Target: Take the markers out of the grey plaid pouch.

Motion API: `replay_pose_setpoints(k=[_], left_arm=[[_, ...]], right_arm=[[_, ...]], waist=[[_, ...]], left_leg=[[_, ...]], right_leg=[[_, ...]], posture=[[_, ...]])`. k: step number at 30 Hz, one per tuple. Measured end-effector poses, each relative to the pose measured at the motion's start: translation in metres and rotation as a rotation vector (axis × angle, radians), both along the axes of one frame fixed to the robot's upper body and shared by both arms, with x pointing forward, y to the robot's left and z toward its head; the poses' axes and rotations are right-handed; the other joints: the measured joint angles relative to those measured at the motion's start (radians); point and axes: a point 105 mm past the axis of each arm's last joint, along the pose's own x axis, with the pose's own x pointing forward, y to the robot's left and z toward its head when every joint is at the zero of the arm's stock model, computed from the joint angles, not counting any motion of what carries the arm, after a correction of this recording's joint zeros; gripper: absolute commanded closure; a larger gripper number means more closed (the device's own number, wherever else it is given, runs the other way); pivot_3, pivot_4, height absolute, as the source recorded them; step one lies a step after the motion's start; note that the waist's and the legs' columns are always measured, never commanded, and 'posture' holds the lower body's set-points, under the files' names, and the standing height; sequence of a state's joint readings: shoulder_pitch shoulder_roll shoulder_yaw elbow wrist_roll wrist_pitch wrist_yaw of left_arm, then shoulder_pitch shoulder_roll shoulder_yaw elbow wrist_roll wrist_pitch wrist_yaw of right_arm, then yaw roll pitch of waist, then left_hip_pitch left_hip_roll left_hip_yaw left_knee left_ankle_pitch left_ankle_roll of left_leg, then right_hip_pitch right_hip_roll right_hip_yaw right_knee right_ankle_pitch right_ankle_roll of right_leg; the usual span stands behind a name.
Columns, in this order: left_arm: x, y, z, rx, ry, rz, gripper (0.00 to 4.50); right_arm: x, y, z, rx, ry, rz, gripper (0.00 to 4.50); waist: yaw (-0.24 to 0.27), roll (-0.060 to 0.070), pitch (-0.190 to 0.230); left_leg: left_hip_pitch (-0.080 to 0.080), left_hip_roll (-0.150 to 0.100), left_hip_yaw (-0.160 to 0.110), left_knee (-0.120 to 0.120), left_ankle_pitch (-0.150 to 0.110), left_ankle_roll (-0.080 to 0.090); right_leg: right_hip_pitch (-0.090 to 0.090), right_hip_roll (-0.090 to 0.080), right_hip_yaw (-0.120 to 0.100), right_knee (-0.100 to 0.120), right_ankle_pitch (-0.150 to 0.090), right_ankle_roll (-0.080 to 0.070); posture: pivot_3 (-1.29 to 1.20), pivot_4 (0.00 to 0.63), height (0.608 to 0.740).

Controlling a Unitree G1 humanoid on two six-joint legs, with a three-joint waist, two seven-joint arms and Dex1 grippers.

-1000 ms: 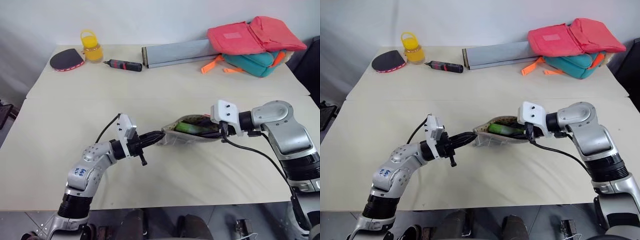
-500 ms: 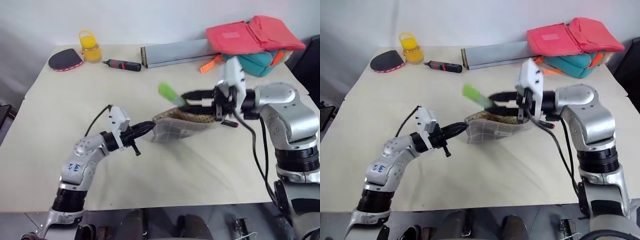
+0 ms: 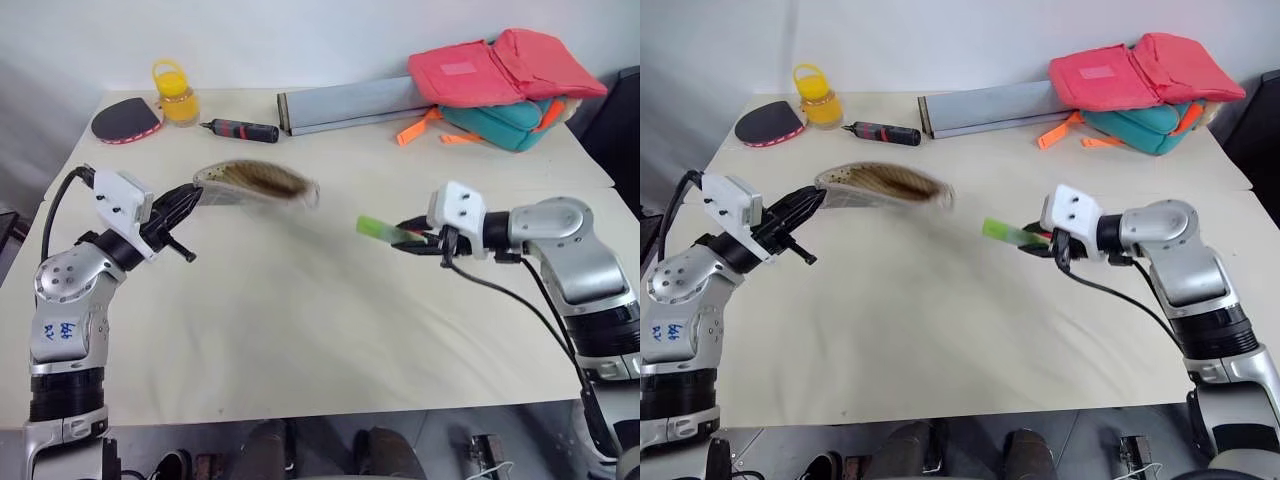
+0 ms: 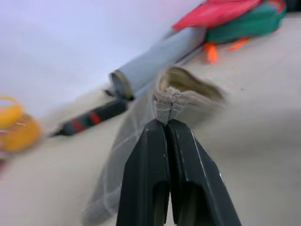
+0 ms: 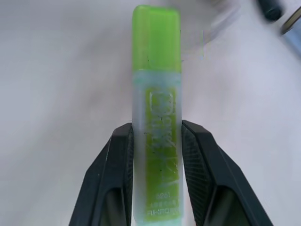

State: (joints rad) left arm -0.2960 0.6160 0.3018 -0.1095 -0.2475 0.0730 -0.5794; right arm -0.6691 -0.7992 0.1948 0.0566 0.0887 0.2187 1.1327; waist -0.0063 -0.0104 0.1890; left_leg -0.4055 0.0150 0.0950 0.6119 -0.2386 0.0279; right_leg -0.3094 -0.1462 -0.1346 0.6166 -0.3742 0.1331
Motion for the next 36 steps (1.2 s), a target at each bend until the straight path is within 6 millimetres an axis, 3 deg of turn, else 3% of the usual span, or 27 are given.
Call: replay_pose_setpoints(k=[3, 6, 8, 11, 17, 19, 23, 27, 33, 36], left_arm=[[-0.015, -0.017, -0.027, 0.057, 0.024, -0.038, 4.5], [-0.024, -0.031, -0.07, -0.025, 0.167, -0.077, 4.5], [-0.026, -0.037, -0.084, -0.083, 0.221, -0.089, 4.5], [-0.028, -0.038, -0.084, -0.101, 0.243, -0.11, 3.75], [-0.042, -0.049, -0.079, -0.105, 0.262, -0.233, 1.81], [-0.051, -0.051, -0.073, -0.112, 0.269, -0.275, 1.18], [-0.066, -0.045, -0.067, -0.226, 0.34, -0.28, 1.18], [-0.074, -0.022, -0.056, -0.323, 0.361, -0.176, 1.18], [-0.081, 0.021, -0.077, -0.327, 0.377, 0.047, 1.18], [-0.085, 0.037, -0.08, -0.345, 0.343, 0.107, 1.18]], right_arm=[[0.002, -0.012, -0.025, -0.047, 0.01, -0.038, 3.41], [0.002, -0.004, -0.043, -0.021, 0.031, -0.035, 3.41], [0.003, -0.005, -0.05, -0.019, 0.036, -0.048, 3.41], [0.003, -0.007, -0.053, -0.011, 0.042, -0.056, 2.38], [0.004, -0.01, -0.05, 0.025, 0.039, -0.076, 0.29], [0.001, -0.012, -0.046, 0.105, 0.082, -0.085, 0.27], [0.004, -0.009, -0.017, 0.456, 0.104, -0.121, 0.27], [0.002, -0.034, 0.004, 0.632, 0.019, -0.173, 0.27], [-0.027, -0.077, -0.05, 0.594, 0.118, -0.269, 0.27], [-0.037, -0.102, -0.055, 0.567, 0.136, -0.297, 0.27]], waist=[[0.005, 0.0, 0.0], [0.004, 0.0, 0.0], [0.006, 0.0, 0.0], [0.006, 0.0, 0.0], [0.004, 0.0, 0.0], [0.004, 0.0, 0.0], [0.002, 0.0, 0.001], [0.011, 0.0, 0.0], [0.017, 0.0, 0.001], [0.015, 0.0, 0.001]], left_leg=[[0.0, 0.0, 0.0, 0.0, 0.0, 0.0], [0.0, 0.0, 0.0, 0.001, 0.0, 0.0], [0.0, 0.0, -0.001, 0.001, 0.0, 0.0], [0.0, 0.0, -0.002, 0.001, 0.0, 0.0], [0.0, 0.001, -0.002, 0.001, -0.001, -0.001], [0.0, 0.001, -0.002, 0.001, -0.001, -0.001], [0.0, 0.002, -0.003, 0.001, -0.001, 0.0], [0.0, 0.001, -0.005, 0.001, -0.001, 0.0], [0.0, 0.0, 0.0, 0.001, -0.004, 0.002], [0.001, 0.0, 0.001, 0.001, -0.004, 0.003]], right_leg=[[0.001, -0.001, 0.001, 0.0, 0.0, 0.0], [0.001, -0.001, 0.002, 0.0, 0.0, 0.0], [0.001, -0.001, 0.002, 0.0, 0.0, 0.0], [0.001, -0.002, 0.002, -0.002, 0.0, 0.0], [0.001, -0.001, 0.002, -0.002, 0.0, 0.0], [0.002, -0.001, 0.002, -0.002, 0.0, 0.0], [0.003, -0.001, 0.003, -0.003, 0.0, 0.0], [0.004, -0.001, 0.003, -0.006, 0.0, 0.0], [0.003, -0.001, 0.002, -0.008, 0.0, 0.0], [0.003, -0.001, 0.003, -0.009, 0.0, 0.0]], posture=[[0.0, 0.15, 0.74], [0.0, 0.15, 0.74], [0.0, 0.15, 0.74], [0.0, 0.15, 0.74], [0.0, 0.15, 0.74], [0.0, 0.15, 0.74], [0.0, 0.15, 0.74], [0.0, 0.15, 0.74], [0.0, 0.15, 0.74], [0.0, 0.15, 0.74]])
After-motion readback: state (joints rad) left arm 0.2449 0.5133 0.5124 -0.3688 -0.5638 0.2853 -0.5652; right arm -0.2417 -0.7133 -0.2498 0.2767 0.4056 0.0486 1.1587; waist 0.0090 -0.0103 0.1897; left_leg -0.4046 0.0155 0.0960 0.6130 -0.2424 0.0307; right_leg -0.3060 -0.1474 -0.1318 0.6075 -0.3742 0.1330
